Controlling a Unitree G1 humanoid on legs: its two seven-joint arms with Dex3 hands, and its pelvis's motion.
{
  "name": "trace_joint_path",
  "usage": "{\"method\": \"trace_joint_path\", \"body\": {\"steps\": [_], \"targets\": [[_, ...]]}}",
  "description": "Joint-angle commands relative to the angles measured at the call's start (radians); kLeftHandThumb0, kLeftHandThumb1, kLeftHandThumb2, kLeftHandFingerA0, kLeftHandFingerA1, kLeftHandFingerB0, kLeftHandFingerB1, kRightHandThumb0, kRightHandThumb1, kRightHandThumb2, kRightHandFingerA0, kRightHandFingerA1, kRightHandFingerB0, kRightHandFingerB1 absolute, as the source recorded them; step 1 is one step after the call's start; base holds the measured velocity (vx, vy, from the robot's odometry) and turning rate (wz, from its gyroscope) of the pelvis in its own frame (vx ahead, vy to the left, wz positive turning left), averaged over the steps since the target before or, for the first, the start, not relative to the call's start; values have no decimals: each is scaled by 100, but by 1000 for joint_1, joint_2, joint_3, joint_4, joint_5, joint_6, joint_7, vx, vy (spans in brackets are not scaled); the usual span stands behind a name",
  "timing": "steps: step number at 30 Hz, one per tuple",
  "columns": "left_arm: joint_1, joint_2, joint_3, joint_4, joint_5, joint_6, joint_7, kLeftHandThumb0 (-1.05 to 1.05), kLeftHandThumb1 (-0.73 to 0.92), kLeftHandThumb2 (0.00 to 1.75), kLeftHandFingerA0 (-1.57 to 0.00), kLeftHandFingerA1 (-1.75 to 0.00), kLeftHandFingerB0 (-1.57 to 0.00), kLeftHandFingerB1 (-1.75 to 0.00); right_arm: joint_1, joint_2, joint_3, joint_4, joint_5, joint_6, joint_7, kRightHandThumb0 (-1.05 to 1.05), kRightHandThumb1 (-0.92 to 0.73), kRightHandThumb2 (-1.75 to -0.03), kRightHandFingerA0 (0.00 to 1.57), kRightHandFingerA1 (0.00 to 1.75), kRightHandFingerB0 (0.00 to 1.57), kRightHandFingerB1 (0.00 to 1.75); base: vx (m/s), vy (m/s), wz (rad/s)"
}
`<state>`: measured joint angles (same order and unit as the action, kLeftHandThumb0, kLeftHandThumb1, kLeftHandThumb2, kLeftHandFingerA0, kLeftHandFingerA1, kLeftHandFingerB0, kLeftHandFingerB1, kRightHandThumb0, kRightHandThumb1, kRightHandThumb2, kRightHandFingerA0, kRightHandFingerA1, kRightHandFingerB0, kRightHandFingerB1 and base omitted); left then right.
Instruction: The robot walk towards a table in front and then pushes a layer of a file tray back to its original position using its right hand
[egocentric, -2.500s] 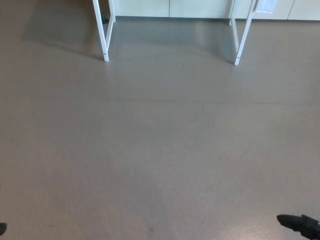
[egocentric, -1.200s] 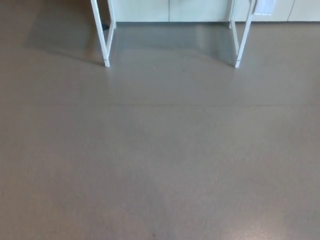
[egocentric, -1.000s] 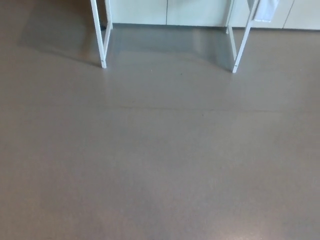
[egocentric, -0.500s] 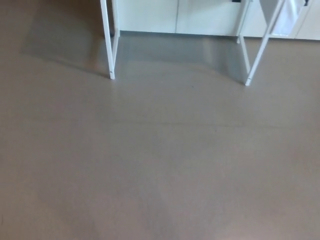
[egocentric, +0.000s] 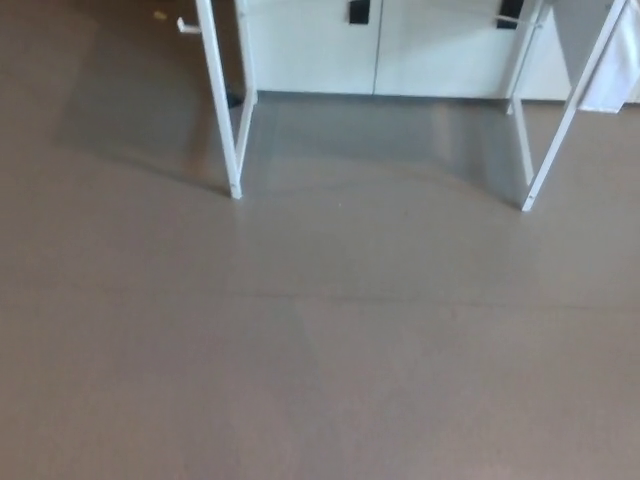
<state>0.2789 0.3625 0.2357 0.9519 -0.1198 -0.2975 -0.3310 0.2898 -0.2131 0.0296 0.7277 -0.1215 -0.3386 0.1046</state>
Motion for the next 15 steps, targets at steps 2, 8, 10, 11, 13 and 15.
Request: {"method": "trace_joint_path", "body": {"steps": [2, 8, 10, 11, 13, 15], "targets": [[10, 26, -19, -8, 42, -58, 33, -32, 44, 64, -54, -51, -42, -42, 0, -13, 13, 0, -21, -23, -13, -42, -42, -76, 64, 66, 40, 55, 528, 187, 17], [6, 38, -38, -9, 63, -89, 49, -34, 43, 64, -56, -53, -43, -44, -8, -18, 23, 2, -31, -46, -16, -43, -42, -78, 65, 67, 41, 56, 405, 136, -26], [2, 39, -45, -10, 70, -87, 61, -35, 43, 64, -55, -52, -42, -43, -5, -20, 23, -11, -31, -35, -15, -43, -44, -77, 64, 65, 40, 55, 310, 73, 6], [-2, 40, -45, -6, 67, -83, 59, -35, 43, 64, -55, -52, -42, -43, -1, -20, 24, -24, -33, -23, -15, -43, -44, -77, 64, 65, 40, 55, 341, 44, 16], [-3, 40, -46, -8, 66, -82, 59, -34, 43, 64, -54, -52, -41, -43, 0, -21, 26, -36, -37, -16, -14, -43, -44, -77, 63, 65, 40, 55, 344, -30, 17], [-5, 44, -52, -10, 72, -80, 64, -36, 43, 65, -55, -52, -40, -43, -7, -21, 27, -28, -39, -25, -17, -42, -43, -77, 63, 65, 40, 55, 424, -95, 16]]}}
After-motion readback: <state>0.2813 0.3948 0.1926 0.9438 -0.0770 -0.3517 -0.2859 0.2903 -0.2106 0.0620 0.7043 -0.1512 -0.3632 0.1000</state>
